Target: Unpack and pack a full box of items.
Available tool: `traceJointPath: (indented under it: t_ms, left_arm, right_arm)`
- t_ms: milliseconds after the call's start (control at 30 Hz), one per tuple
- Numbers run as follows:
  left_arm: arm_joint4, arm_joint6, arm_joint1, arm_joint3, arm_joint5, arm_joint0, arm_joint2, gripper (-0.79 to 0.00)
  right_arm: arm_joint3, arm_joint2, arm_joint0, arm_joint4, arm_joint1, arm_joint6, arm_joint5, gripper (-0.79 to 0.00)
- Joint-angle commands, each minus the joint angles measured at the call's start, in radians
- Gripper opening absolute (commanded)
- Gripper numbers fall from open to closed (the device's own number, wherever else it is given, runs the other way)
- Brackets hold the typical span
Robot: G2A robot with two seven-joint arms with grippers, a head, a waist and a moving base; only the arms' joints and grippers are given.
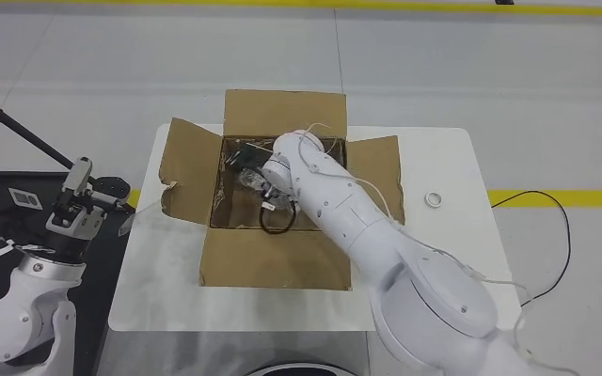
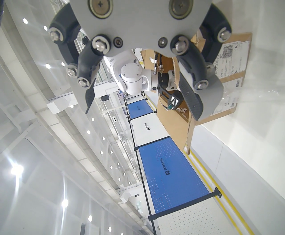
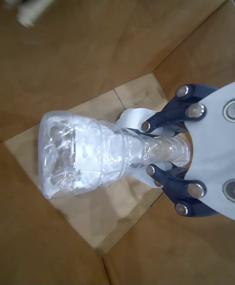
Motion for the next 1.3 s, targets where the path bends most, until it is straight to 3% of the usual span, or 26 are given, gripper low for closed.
traceJointPath:
  t_ms: [0,267,467,733,867,967,1267]
  left_arm:
    - [0.002,-0.003,0.000,-0.002,0.002,-0.001,0.001,0.000]
    - [0.005,-0.008,0.001,-0.005,0.005,-0.004,0.001,0.000]
    - [0.005,-0.009,0.001,-0.005,0.006,-0.004,0.001,0.000]
    - [0.005,-0.009,0.001,-0.005,0.006,-0.004,0.001,0.000]
    - [0.005,-0.009,0.001,-0.005,0.006,-0.004,0.001,0.000]
    - [0.005,-0.009,0.001,-0.005,0.006,-0.004,0.001,0.000]
    - [0.030,-0.021,0.002,-0.004,-0.006,0.002,0.005,0.000]
  right_arm:
    - [-0.015,0.011,0.004,0.001,0.010,-0.009,-0.023,-0.785]
    - [-0.154,0.071,-0.005,-0.013,0.075,-0.022,-0.091,-0.785]
    - [-0.372,0.156,-0.079,-0.051,0.156,0.020,-0.081,-0.785]
    - [-0.876,0.370,-0.348,-0.159,0.297,0.162,-0.051,-0.785]
    - [-1.104,0.477,-0.503,-0.197,0.344,0.198,-0.052,-0.785]
    - [-1.172,0.516,-0.557,-0.227,0.359,0.217,-0.021,-0.785]
    - [-1.172,0.516,-0.557,-0.227,0.359,0.217,-0.021,-0.785]
